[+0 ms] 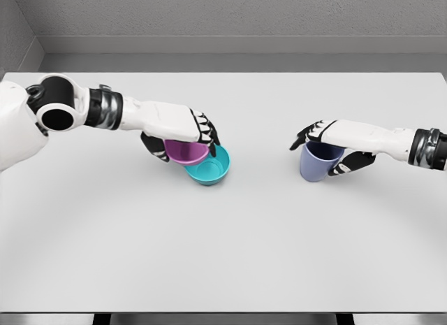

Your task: Stacking bowl and cup with both arms

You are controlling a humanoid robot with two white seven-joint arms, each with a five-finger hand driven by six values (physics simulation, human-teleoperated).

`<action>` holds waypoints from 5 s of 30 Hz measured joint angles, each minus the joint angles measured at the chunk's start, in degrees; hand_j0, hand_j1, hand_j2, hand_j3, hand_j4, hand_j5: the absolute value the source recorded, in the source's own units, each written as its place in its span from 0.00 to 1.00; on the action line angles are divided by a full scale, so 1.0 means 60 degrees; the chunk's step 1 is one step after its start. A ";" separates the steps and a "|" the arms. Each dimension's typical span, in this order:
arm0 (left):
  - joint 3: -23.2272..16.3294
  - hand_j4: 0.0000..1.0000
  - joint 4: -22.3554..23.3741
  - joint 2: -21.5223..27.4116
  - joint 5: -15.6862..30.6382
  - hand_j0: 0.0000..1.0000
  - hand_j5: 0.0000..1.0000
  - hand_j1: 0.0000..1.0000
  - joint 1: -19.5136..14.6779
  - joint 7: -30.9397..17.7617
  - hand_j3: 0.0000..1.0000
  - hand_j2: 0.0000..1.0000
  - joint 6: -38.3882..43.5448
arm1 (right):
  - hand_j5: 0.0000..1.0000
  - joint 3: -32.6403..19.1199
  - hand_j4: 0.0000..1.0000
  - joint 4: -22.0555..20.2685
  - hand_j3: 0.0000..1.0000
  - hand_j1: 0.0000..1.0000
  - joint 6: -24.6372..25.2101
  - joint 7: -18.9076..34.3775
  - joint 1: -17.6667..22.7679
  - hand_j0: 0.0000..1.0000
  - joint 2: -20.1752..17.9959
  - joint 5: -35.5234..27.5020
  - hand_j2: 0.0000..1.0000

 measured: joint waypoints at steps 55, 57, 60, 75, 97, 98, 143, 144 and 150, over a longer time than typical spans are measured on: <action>0.5573 1.00 -0.1046 0.2079 0.1056 1.00 1.00 1.00 0.3589 -0.0004 1.00 1.00 -0.0016 | 0.70 0.0071 0.70 -0.0724 0.70 0.70 -0.0086 -0.0048 -0.1377 0.70 0.0133 0.0028 0.70; 0.6360 1.00 -0.0940 0.2139 0.1132 1.00 1.00 1.00 0.3867 -0.0001 1.00 1.00 -0.0003 | 0.70 0.0077 0.70 -0.0754 0.70 0.70 -0.0087 -0.0049 -0.1421 0.70 0.0186 0.0034 0.70; 0.6898 1.00 -0.0788 0.2139 0.1151 1.00 1.00 1.00 0.4262 0.1646 1.00 1.00 -0.0006 | 0.70 0.0081 0.70 -0.0859 0.70 0.70 -0.0087 -0.0052 -0.1480 0.70 0.0236 0.0038 0.70; 0.8405 1.00 0.0520 0.0367 0.0816 1.00 1.00 1.00 0.6680 0.4570 1.00 1.00 0.0021 | 0.70 0.0084 0.70 -0.1226 0.70 0.70 -0.0088 -0.0049 -0.1699 0.70 0.0652 0.0065 0.70; 0.8574 1.00 0.0888 0.0170 0.0720 1.00 1.00 1.00 0.6782 0.4267 1.00 1.00 0.0021 | 0.70 0.0485 0.70 -0.1422 0.70 0.70 -0.0088 -0.0048 -0.2344 0.70 0.1609 0.0303 0.70; 0.8574 1.00 0.0892 0.0170 0.0719 1.00 1.00 1.00 0.6782 0.4267 1.00 1.00 0.0021 | 0.70 0.0529 0.70 -0.1421 0.70 0.70 -0.0090 -0.0045 -0.2475 0.70 0.1672 0.0339 0.70; 0.8575 1.00 0.0984 0.0155 0.0717 1.00 1.00 1.00 0.6797 0.4260 1.00 1.00 0.0021 | 0.71 0.1547 0.71 -0.0723 0.71 0.71 -0.0072 -0.0121 -0.2666 0.71 0.3016 0.1084 0.71; 0.8575 1.00 0.0984 0.0155 0.0717 1.00 1.00 1.00 0.6797 0.4261 1.00 1.00 0.0021 | 0.71 0.1566 0.71 -0.0692 0.71 0.71 -0.0074 -0.0120 -0.2666 0.71 0.3029 0.1091 0.71; 0.8575 1.00 0.0984 0.0154 0.0717 1.00 1.00 1.00 0.6797 0.4263 1.00 1.00 0.0021 | 0.86 0.1615 0.86 -0.0613 0.86 0.86 -0.0077 -0.0128 -0.2652 0.86 0.3066 0.1098 0.86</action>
